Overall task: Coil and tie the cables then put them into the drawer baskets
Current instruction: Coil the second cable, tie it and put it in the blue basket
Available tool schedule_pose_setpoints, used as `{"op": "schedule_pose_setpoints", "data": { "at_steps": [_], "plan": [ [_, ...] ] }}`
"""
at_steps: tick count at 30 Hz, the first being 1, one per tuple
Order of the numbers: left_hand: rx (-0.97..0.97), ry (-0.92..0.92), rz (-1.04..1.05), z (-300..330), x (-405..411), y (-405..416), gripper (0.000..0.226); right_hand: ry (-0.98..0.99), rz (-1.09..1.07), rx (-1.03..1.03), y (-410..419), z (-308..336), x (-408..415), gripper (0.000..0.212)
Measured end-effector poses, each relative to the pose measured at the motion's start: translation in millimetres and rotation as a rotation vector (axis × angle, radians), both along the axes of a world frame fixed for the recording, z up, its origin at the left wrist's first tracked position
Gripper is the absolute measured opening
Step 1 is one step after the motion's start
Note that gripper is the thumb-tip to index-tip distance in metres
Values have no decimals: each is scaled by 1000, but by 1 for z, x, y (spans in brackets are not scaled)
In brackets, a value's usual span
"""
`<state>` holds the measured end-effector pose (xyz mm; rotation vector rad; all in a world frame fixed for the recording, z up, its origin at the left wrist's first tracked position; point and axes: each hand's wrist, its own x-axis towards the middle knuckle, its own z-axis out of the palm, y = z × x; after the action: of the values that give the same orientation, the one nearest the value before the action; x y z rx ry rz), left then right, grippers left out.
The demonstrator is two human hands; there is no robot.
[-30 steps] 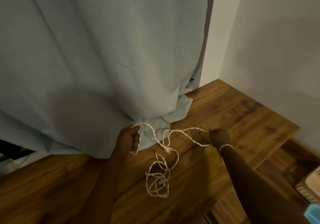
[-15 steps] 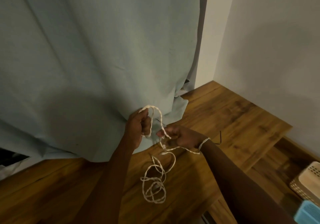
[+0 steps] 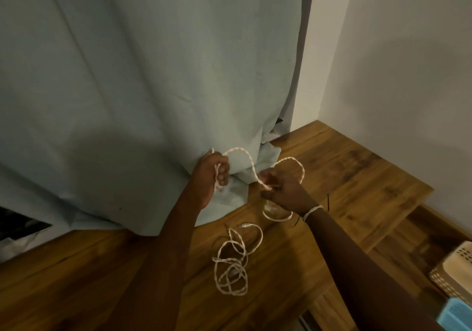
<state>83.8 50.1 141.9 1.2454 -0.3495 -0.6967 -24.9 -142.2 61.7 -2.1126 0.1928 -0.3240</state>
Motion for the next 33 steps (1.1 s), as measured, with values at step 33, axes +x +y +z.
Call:
{"op": "schedule_pose_setpoints", "data": {
  "at_steps": [33],
  "plan": [
    [7, -946, -35, 64, -22, -12, 28, 285, 460, -141, 30, 113, -51, 21]
  ]
}}
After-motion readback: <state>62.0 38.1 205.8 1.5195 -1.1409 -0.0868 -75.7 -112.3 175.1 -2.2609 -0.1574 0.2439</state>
